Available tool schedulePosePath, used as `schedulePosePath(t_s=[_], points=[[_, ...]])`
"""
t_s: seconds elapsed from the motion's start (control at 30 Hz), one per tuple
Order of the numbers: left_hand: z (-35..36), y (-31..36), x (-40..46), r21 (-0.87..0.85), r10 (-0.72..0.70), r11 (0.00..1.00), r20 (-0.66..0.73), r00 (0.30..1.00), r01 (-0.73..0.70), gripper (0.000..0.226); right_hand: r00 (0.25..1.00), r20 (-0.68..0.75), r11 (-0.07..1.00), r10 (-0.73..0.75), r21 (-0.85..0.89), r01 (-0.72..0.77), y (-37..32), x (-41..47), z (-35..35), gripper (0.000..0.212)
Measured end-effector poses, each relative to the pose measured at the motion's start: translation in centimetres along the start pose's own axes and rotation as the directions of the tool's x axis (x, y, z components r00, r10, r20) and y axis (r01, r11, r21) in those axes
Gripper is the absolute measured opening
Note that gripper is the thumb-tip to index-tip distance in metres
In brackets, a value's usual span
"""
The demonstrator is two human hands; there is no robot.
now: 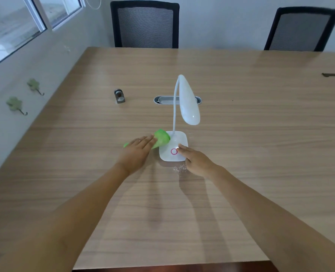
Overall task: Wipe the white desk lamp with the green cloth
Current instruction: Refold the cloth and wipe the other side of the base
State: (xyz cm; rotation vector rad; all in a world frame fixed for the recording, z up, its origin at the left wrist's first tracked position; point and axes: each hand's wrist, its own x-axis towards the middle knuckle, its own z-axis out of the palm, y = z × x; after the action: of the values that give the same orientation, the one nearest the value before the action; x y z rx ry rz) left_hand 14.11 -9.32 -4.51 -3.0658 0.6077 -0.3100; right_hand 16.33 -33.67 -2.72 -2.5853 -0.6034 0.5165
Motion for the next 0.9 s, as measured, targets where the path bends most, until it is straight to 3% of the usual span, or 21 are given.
schedulePosePath(t_s=[0.13,0.3,0.43,0.57,0.67,0.83,0.9], points=[[1.2,1.3,-0.6,-0.092,0.034,0.995,0.101,0.994,-0.025,0.051,1.000,0.004,1.000,0.005,0.011,-0.005,0.1,0.0,0.1,0.057],[0.4,-0.1,-3.4,-0.043,0.151,0.988,0.044,0.988,-0.149,0.054,1.000,0.002,1.000,-0.011,0.017,0.011,0.2,-0.1,0.1,0.058],[-0.6,-0.9,-1.6,-0.002,-0.010,1.000,-0.060,0.998,0.010,0.049,1.000,-0.001,1.000,-0.009,0.024,0.009,0.2,-0.2,0.2,0.058],[-0.3,1.1,0.9,0.012,-0.052,0.999,-0.018,0.999,0.052,0.057,1.000,0.001,1.000,-0.013,0.008,0.013,0.3,0.0,0.3,0.059],[0.6,1.8,0.5,-0.046,0.022,0.999,0.086,0.996,-0.018,0.064,1.000,0.000,1.000,-0.015,0.001,0.015,0.4,0.1,0.2,0.059],[-0.1,0.4,-2.7,0.050,0.309,0.948,0.095,0.946,-0.315,0.064,1.000,-0.002,1.000,-0.012,0.012,0.012,0.3,0.1,0.1,0.057],[-0.6,-0.4,-3.1,0.069,0.321,0.943,0.066,0.945,-0.326,0.064,1.000,0.004,1.000,-0.009,0.015,0.009,0.4,0.2,0.0,0.057]])
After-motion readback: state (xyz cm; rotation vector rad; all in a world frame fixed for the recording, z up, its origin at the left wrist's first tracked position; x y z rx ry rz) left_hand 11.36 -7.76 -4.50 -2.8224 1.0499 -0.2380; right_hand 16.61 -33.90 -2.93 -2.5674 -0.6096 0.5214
